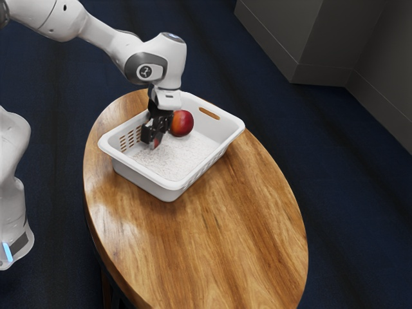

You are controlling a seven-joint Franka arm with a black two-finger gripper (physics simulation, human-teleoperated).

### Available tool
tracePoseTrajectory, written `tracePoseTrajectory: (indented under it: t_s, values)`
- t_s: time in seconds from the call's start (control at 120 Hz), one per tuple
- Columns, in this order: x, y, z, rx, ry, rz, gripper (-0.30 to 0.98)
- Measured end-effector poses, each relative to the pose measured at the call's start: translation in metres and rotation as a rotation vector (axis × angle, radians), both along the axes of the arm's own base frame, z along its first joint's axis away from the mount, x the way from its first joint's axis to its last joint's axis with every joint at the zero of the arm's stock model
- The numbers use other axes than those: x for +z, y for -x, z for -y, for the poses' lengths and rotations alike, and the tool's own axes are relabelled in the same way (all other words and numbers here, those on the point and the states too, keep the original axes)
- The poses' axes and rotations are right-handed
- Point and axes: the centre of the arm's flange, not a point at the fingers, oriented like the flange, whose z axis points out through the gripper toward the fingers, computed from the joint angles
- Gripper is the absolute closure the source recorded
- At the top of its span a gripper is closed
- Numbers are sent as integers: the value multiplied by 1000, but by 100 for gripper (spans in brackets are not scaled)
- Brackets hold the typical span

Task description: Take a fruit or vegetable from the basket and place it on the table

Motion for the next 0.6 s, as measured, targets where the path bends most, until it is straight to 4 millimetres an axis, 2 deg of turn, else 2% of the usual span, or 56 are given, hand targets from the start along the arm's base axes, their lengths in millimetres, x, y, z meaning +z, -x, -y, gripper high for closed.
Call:
tracePoseTrajectory:
  t_s: [0.108, 0.242, 0.375, 0.5, 0.6]
  values:
    - [7, 0, 2, -5, 1, 13, 51]
    - [25, 0, 3, -11, 3, 55, 51]
    - [73, -16, 22, -58, -34, 148, 51]
    - [109, -35, 61, -133, -72, 216, 51]
    - [133, -63, 122, -224, -101, 257, 51]
